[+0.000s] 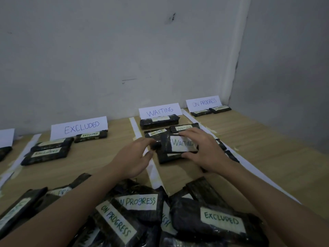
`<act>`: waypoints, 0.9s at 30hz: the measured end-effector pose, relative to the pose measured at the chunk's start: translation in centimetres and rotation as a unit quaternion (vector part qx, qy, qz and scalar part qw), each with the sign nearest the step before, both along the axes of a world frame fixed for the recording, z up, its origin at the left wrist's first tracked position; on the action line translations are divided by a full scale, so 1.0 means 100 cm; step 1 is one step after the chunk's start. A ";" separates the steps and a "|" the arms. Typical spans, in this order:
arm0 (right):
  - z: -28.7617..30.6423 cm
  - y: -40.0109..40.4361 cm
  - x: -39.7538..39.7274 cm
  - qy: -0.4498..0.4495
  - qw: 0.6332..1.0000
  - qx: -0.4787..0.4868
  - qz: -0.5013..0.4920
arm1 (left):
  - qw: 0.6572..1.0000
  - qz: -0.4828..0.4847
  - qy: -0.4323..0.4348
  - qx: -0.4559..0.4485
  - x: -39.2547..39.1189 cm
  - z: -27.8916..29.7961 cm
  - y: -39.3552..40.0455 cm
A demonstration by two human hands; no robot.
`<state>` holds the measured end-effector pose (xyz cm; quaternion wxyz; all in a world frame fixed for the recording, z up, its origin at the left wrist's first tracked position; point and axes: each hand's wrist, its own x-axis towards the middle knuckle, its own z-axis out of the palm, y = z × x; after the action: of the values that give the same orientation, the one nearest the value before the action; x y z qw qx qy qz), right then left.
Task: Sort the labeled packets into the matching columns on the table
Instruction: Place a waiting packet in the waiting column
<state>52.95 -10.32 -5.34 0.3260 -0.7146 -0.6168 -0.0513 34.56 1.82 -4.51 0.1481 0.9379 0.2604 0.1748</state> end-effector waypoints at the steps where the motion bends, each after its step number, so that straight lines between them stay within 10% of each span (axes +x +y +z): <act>1: 0.001 -0.004 0.005 -0.003 1.000 0.007 -0.008 | 1.000 -0.009 0.012 0.014 0.003 0.001 -0.003; 12: 0.016 -0.084 0.063 -0.097 0.985 -0.013 -0.141 | 0.983 -0.125 0.102 0.093 0.045 0.001 -0.049; 27: -0.013 -0.107 0.062 -0.102 0.953 -0.284 -0.025 | 0.968 -0.182 0.147 0.095 0.062 -0.015 -0.075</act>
<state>59.17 -21.06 -6.66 0.0431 -0.7839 -0.6177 0.0453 40.77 -5.70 -5.99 0.0473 0.9947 0.0864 0.0293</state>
